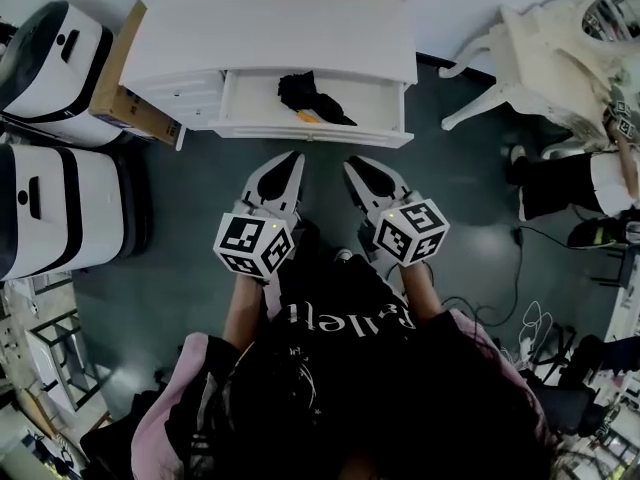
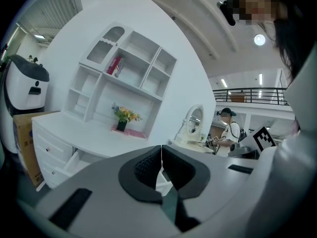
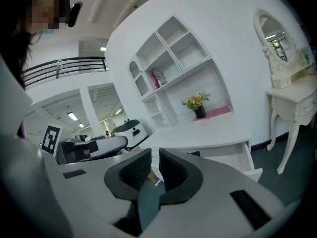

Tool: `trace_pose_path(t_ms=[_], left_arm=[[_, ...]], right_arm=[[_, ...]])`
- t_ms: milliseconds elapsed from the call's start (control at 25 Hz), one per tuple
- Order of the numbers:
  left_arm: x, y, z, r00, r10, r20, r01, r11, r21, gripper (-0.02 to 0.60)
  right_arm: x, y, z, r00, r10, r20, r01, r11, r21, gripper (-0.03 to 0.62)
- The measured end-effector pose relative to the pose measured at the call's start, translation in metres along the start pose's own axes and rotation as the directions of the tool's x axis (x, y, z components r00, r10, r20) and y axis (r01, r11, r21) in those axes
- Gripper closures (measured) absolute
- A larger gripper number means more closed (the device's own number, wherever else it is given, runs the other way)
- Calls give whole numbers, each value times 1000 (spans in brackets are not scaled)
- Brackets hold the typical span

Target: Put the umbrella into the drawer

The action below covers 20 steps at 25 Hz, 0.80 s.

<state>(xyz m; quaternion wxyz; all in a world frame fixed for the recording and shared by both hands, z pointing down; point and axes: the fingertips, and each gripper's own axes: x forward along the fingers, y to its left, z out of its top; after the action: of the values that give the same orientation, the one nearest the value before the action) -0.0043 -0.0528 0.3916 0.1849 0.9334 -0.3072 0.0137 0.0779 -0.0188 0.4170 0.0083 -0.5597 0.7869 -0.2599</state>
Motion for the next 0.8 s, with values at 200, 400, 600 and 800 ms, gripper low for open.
trace_pose_path(t_ms=[200, 400, 600, 800], left_arm=[[-13, -53, -18, 1000, -11, -6, 11, 1000, 16, 565], [-33, -92, -33, 1000, 6, -1, -6, 999, 33, 565], [-55, -116, -44, 1000, 24, 10, -25, 999, 49, 565], [-75, -135, -53, 999, 32, 20, -33, 998, 60, 565]], right_arm=[[-47, -5, -17, 1000, 8, -4, -8, 1000, -14, 520], [-82, -1, -34, 999, 30, -17, -31, 998, -57, 525], [-106, 11, -49, 998, 59, -22, -60, 995, -80, 531], [-122, 24, -63, 996, 78, -33, -81, 991, -109, 537]])
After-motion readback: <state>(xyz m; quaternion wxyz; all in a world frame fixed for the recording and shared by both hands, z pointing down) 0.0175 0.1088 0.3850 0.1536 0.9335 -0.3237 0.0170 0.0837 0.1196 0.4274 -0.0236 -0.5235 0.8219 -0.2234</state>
